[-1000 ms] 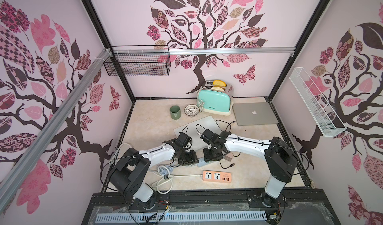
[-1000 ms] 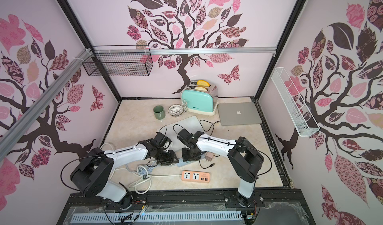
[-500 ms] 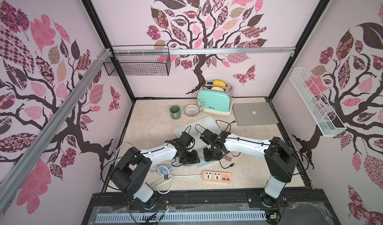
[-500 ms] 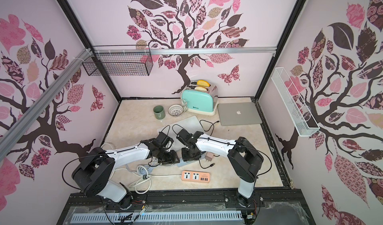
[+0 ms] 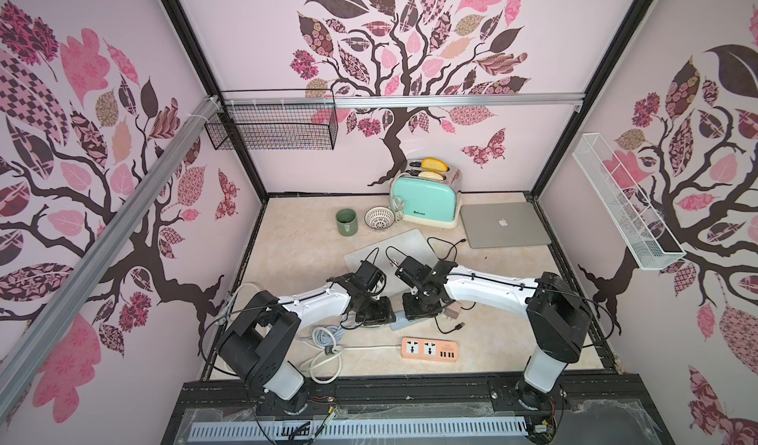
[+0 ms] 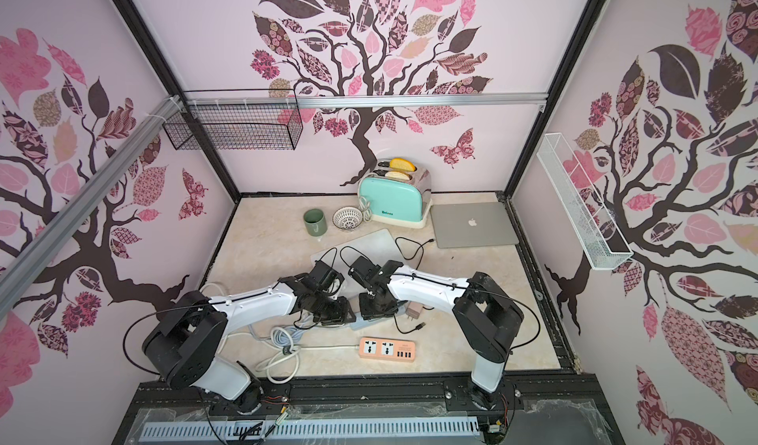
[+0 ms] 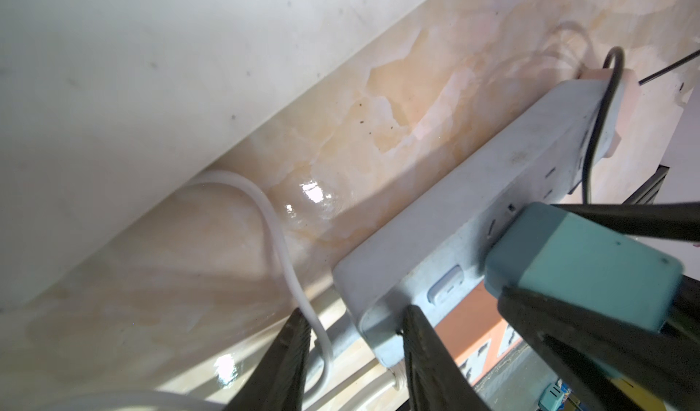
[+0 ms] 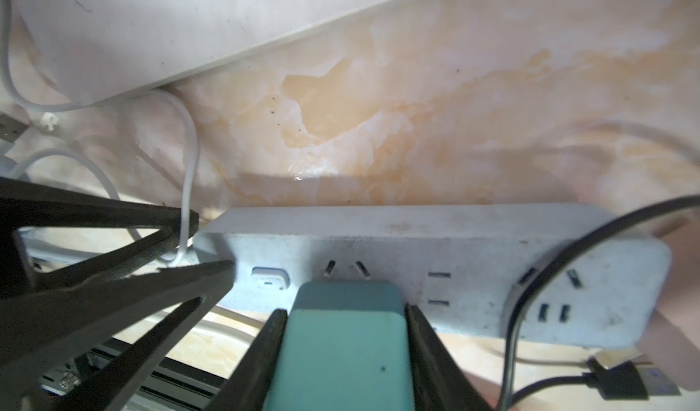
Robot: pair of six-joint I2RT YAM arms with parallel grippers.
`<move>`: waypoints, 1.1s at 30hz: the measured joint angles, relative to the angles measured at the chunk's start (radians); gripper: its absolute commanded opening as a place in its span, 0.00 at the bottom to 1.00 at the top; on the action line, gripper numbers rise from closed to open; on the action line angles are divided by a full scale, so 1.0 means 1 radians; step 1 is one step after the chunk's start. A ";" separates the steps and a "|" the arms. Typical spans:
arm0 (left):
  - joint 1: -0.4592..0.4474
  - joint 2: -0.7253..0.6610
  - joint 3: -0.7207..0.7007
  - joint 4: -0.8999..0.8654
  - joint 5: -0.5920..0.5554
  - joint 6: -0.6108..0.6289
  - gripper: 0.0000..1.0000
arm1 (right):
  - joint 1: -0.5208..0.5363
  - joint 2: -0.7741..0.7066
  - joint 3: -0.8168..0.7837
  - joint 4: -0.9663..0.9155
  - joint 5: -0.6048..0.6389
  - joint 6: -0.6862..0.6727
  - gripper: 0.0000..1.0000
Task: Unplug the laptop charger
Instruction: Remove the plug from the socket.
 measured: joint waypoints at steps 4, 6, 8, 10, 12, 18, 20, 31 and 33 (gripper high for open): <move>-0.001 0.000 0.002 0.002 -0.003 0.000 0.42 | 0.001 -0.016 -0.007 -0.001 0.002 0.000 0.44; -0.002 0.000 0.003 0.002 -0.006 0.000 0.42 | 0.001 -0.016 -0.009 0.000 0.002 0.000 0.44; -0.004 0.000 0.003 0.002 -0.008 0.000 0.42 | 0.001 -0.016 -0.009 -0.001 0.002 0.000 0.44; -0.004 0.000 0.003 0.002 -0.008 0.000 0.42 | 0.001 -0.016 -0.009 -0.001 0.002 0.000 0.44; -0.004 0.000 0.003 0.002 -0.008 0.000 0.42 | 0.001 -0.015 -0.009 -0.001 0.002 0.001 0.44; -0.006 0.007 0.006 0.006 -0.008 0.002 0.42 | 0.000 0.016 0.002 -0.014 -0.005 0.003 0.43; -0.006 0.008 0.007 0.005 -0.010 0.003 0.42 | -0.002 0.027 0.019 -0.028 -0.007 0.000 0.43; -0.007 0.023 0.030 -0.024 -0.013 0.016 0.42 | -0.012 0.033 0.027 -0.033 -0.032 -0.001 0.43; -0.007 0.025 0.034 -0.029 -0.013 0.022 0.42 | -0.014 0.032 0.027 -0.034 -0.035 0.000 0.43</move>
